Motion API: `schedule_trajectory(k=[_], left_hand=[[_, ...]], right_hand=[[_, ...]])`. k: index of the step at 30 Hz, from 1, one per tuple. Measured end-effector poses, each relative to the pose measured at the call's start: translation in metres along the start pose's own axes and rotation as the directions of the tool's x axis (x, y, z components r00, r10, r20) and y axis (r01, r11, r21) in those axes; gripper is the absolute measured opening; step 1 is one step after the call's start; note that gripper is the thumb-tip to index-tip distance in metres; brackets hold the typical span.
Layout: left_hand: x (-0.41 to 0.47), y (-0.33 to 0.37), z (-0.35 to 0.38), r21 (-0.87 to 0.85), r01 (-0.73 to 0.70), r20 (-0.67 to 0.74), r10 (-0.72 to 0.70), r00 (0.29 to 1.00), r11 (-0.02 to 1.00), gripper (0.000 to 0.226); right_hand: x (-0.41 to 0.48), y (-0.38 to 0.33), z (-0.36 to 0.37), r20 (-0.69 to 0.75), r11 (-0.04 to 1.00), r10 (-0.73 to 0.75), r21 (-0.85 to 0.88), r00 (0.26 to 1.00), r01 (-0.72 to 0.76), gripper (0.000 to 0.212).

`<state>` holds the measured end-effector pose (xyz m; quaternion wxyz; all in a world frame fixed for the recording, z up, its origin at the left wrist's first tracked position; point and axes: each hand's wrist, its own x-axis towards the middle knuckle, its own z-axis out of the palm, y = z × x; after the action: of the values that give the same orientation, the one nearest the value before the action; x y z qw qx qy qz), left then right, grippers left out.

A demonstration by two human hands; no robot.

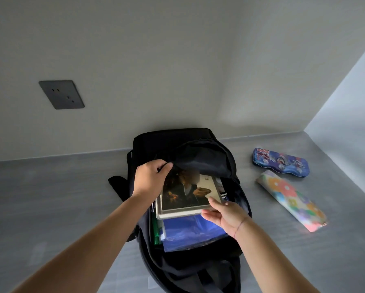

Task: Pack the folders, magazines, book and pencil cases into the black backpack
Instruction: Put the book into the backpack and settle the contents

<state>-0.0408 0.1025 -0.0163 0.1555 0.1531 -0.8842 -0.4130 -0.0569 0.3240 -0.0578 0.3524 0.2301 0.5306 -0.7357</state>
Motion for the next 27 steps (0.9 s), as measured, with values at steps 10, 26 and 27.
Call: schedule_trajectory(k=[10,26,27], left_hand=[[-0.008,0.004,-0.005,0.015,-0.001,0.014,0.001,1.0,1.0,0.028],[-0.023,0.003,0.005,0.105,-0.038,-0.01,0.039,0.999,0.994,0.022],[-0.024,0.005,0.008,0.164,-0.068,-0.035,0.074,0.997,0.984,0.028]], right_hand=[[0.0,0.023,0.024,0.09,0.911,0.033,0.406,0.995,-0.067,0.024],[-0.004,0.019,-0.002,0.083,0.822,-0.427,-0.379,0.9,0.425,0.03],[-0.005,0.018,-0.011,0.069,0.802,-0.455,-0.401,0.888,0.442,0.027]])
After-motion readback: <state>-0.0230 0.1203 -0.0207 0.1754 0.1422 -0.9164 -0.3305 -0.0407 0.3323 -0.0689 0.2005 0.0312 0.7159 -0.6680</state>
